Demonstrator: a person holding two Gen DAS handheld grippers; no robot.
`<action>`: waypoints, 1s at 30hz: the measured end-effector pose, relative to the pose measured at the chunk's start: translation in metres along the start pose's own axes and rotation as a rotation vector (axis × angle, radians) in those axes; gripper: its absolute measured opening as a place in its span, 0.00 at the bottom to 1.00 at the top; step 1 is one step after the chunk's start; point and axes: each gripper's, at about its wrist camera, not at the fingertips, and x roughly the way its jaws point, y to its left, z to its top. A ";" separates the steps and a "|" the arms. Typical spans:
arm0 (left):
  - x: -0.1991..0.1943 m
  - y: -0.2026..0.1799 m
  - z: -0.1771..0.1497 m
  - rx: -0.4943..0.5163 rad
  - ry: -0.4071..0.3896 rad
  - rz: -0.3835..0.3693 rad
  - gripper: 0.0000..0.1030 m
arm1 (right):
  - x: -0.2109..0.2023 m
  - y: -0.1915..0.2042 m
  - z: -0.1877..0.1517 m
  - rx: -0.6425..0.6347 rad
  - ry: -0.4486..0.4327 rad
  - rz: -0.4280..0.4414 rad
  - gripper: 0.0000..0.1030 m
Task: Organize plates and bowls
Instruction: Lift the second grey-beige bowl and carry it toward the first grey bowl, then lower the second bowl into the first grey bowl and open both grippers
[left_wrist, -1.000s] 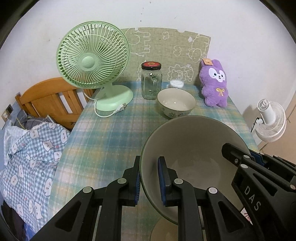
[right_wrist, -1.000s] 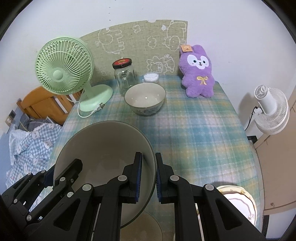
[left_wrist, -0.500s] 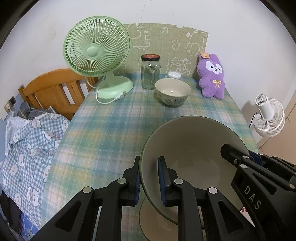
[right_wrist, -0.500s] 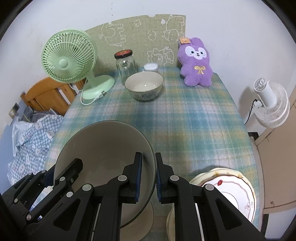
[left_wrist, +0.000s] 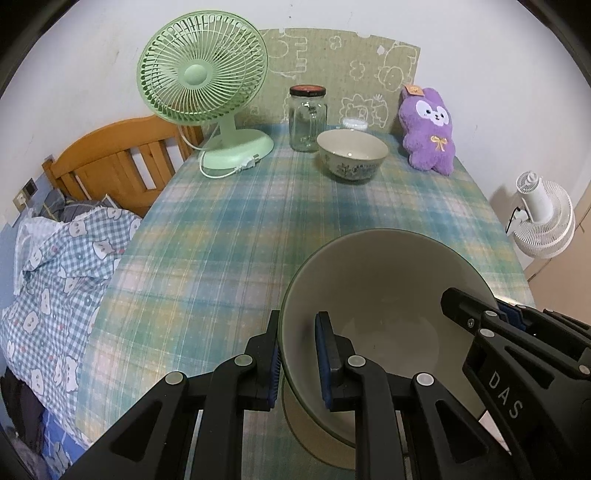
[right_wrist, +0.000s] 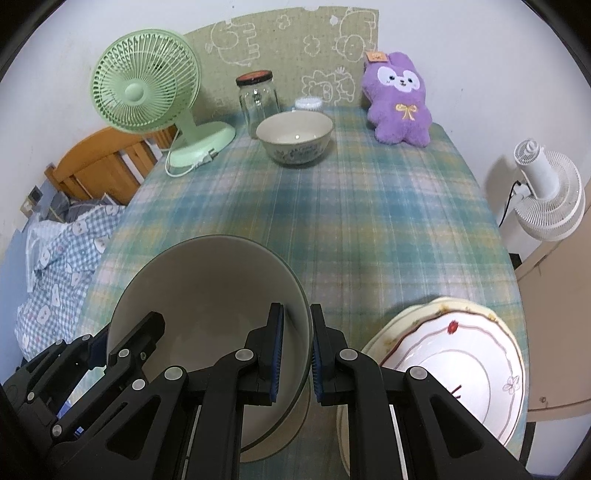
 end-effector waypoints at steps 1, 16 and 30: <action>0.001 0.001 -0.002 0.000 0.003 0.000 0.14 | 0.001 0.000 -0.002 -0.001 0.005 0.000 0.16; 0.011 0.009 -0.024 0.000 0.047 0.008 0.14 | 0.015 0.010 -0.021 -0.006 0.061 -0.004 0.16; 0.024 0.009 -0.036 0.009 0.090 -0.030 0.14 | 0.020 0.017 -0.031 -0.050 0.047 -0.108 0.16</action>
